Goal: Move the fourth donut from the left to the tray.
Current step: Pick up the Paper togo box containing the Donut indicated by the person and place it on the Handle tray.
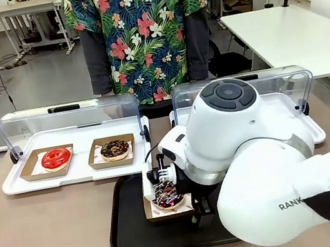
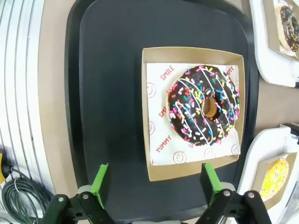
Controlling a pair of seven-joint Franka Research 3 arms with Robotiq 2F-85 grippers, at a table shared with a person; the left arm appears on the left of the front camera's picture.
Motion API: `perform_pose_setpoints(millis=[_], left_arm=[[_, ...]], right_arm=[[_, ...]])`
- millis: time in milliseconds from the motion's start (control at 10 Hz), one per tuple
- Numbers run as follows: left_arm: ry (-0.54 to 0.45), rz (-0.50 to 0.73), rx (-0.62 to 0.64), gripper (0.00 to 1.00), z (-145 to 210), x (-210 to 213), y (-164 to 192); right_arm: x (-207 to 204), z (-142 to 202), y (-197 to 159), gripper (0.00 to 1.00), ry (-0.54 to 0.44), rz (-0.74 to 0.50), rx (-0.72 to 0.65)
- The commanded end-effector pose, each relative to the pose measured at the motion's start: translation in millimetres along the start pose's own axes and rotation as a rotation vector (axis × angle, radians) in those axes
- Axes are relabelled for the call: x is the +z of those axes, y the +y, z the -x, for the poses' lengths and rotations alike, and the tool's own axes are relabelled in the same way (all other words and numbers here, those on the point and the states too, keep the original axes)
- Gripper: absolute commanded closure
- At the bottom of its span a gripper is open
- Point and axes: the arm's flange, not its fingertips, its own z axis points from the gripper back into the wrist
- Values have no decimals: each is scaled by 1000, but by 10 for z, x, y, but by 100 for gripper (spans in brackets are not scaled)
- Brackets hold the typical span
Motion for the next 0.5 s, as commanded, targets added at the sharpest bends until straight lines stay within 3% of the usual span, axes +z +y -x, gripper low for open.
perform_pose_setpoints(millis=[0, 100, 200, 400], left_arm=[[-26, 2, 0, 0, -23, -5, -7], [-26, 2, 0, 0, -23, -5, -7], [-26, 2, 0, 0, -23, -5, -7], [-26, 2, 0, 0, -23, -5, -7]], right_arm=[[245, 360, 144, 0, -4, -13, 18], [295, 382, 141, 0, -21, -27, 26], [69, 24, -25, 0, 4, 0, 3], [69, 24, -25, 0, 4, 0, 3]])
